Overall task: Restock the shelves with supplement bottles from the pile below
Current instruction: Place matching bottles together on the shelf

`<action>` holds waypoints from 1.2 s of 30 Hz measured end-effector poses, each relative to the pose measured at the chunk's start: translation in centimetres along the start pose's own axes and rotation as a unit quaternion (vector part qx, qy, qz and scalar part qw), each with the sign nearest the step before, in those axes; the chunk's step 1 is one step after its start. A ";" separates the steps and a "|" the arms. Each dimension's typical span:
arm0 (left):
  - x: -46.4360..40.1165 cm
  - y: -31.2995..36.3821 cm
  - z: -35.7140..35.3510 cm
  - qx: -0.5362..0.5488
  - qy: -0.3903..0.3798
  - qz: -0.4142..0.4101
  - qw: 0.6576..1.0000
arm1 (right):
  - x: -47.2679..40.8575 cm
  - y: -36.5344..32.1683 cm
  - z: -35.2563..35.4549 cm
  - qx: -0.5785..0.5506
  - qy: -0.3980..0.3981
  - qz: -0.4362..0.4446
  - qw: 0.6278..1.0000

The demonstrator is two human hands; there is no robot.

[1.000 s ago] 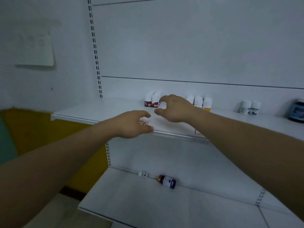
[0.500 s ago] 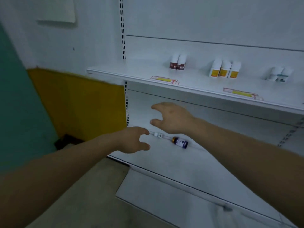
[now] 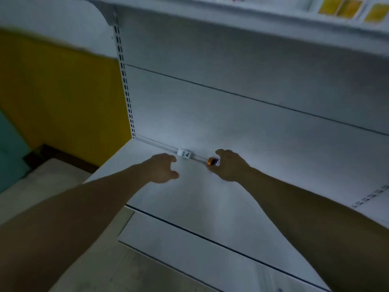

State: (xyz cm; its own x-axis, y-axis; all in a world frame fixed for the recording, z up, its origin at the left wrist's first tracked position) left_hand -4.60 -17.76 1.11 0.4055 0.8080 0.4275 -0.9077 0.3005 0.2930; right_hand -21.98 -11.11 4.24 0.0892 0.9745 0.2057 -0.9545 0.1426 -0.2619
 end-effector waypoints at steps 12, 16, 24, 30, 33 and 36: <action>-17.9 1.8 -4.8 0.015 0.181 -0.040 0.983 | -7.7 8.5 -8.9 0.128 0.056 -0.016 0.990; -18.7 2.2 -3.9 -0.022 0.234 -0.036 0.971 | -7.2 10.3 -10.2 0.013 0.063 -0.084 0.994; -8.0 0.2 -2.0 0.410 0.094 -0.042 0.906 | -0.1 4.9 -7.6 -0.503 0.134 -0.090 0.849; 7.1 0.8 0.8 0.588 -0.080 -0.062 0.802 | 9.7 -4.3 -2.6 -0.627 0.130 -0.048 0.766; 14.0 1.9 3.1 0.603 -0.105 -0.074 0.787 | 15.6 -8.2 0.3 -0.670 0.146 -0.027 0.727; 20.1 4.8 5.4 0.604 -0.167 -0.115 0.771 | 20.9 -10.3 3.8 -0.669 0.183 -0.015 0.720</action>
State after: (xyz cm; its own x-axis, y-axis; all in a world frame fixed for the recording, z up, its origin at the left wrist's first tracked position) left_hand -0.23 -2.80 15.71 0.7296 0.5667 0.3827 -0.1265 -0.4381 0.8900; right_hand -11.39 7.08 14.84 0.4068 0.9130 0.0317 0.1571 -0.0357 -0.9869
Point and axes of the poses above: each hand's wrist, its own x-axis away from the middle knuckle, its own z-axis out of the back of the hand, y = z × x, the point moved 10 cm from there along -x, towards the middle knuckle, and after that the axes turned 11 degrees about z, right-handed, at the moved point
